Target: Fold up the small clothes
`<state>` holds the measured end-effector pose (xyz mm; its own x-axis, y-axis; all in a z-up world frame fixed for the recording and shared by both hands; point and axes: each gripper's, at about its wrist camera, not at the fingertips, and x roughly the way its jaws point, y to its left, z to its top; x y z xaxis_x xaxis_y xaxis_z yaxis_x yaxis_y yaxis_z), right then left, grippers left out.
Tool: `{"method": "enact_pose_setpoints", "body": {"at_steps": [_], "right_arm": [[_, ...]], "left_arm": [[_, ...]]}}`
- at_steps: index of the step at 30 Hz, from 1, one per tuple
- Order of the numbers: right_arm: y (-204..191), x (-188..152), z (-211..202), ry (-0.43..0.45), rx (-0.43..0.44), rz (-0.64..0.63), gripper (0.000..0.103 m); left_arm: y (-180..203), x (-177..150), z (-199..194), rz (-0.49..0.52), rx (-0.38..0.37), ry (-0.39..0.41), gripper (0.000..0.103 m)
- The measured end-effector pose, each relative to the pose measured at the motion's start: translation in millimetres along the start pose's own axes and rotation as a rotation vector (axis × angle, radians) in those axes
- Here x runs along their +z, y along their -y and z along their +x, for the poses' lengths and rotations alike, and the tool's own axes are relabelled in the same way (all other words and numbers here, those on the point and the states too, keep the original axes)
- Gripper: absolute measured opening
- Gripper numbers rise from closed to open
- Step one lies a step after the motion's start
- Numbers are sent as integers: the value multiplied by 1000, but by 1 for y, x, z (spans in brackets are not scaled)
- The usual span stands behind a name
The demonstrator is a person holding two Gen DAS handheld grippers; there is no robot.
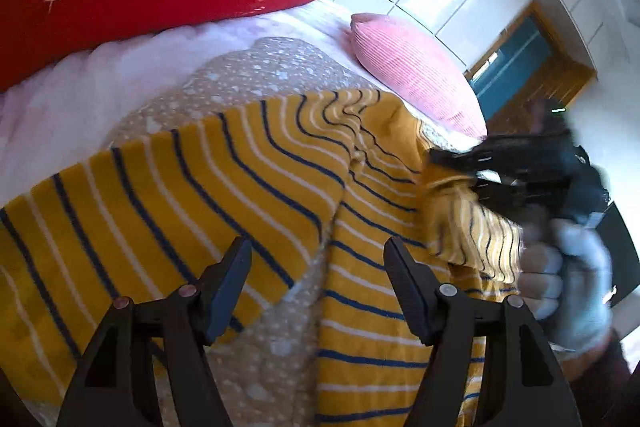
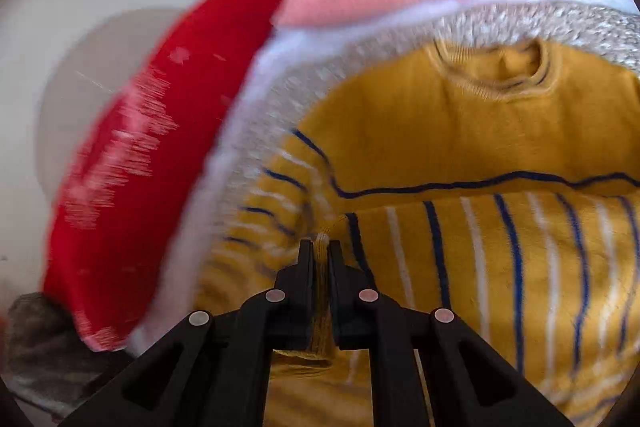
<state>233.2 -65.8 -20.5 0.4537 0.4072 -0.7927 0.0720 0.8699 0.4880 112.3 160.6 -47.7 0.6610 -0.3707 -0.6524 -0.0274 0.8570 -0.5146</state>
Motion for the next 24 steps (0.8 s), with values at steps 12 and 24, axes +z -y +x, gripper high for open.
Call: {"method": "enact_pose_setpoints", "body": {"at_steps": [12, 24], "right_arm": [[-3, -3, 14, -34, -41, -53, 40], [139, -35, -144, 162, -312, 66, 46]], "left_arm": [[9, -2, -5, 29, 0, 6, 68], [69, 26, 34, 77, 3, -91, 72]]}}
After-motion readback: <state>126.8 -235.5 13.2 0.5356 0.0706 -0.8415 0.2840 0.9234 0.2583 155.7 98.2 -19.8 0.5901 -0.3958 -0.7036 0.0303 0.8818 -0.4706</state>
